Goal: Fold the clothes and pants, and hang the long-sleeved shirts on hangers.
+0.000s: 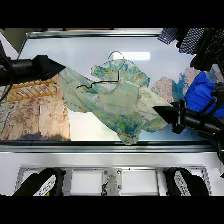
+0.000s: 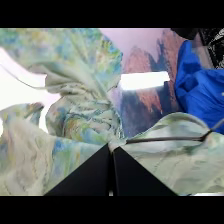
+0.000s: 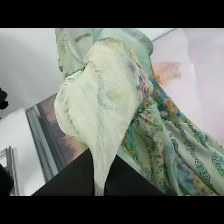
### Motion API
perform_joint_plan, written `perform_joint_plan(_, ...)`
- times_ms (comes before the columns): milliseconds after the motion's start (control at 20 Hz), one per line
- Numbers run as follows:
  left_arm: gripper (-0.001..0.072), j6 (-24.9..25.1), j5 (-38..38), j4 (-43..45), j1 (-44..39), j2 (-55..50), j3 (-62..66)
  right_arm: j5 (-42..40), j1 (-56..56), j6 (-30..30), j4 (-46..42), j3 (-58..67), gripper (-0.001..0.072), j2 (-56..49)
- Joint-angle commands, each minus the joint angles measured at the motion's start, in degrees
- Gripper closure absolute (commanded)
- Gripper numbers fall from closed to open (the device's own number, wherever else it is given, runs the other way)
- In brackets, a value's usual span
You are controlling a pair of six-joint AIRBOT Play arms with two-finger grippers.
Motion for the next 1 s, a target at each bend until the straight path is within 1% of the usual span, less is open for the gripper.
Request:
perform_joint_plan(0,0.0700,-1.51,-0.74,6.73,-6.91,-1.11,8.87,-1.66,5.64,-2.60,4.24,-2.14,0.0705,-0.13)
perform_joint_plan(200,0.0700,-2.10,-1.36,10.93,-15.56,-5.55,18.62,-6.60,13.00,-5.97,9.22,-2.14,0.0706,-1.18)
perform_joint_plan(350,0.0700,-2.97,-5.44,12.07,-19.26,-9.25,25.03,-9.46,16.44,-6.25,11.72,-2.14,0.0706,-2.97)
perform_joint_plan(450,0.0700,-3.15,-8.46,12.07,-21.09,-10.86,27.04,-9.94,17.92,-8.22,14.67,-2.14,0.0705,-4.07)
perform_joint_plan(550,0.0700,-3.98,-8.96,12.07,-22.64,-10.97,25.77,-10.01,18.80,-9.81,17.55,-2.14,0.0706,-4.92)
perform_joint_plan(650,0.0700,-4.02,-8.63,12.07,-23.82,-9.86,22.29,-10.10,19.04,-9.81,19.67,-2.14,0.0705,-5.81)
perform_joint_plan(950,0.0700,-5.51,0.09,11.82,-24.26,-4.24,11.06,-10.12,22.23,-12.96,20.02,-2.14,0.0705,-8.31)
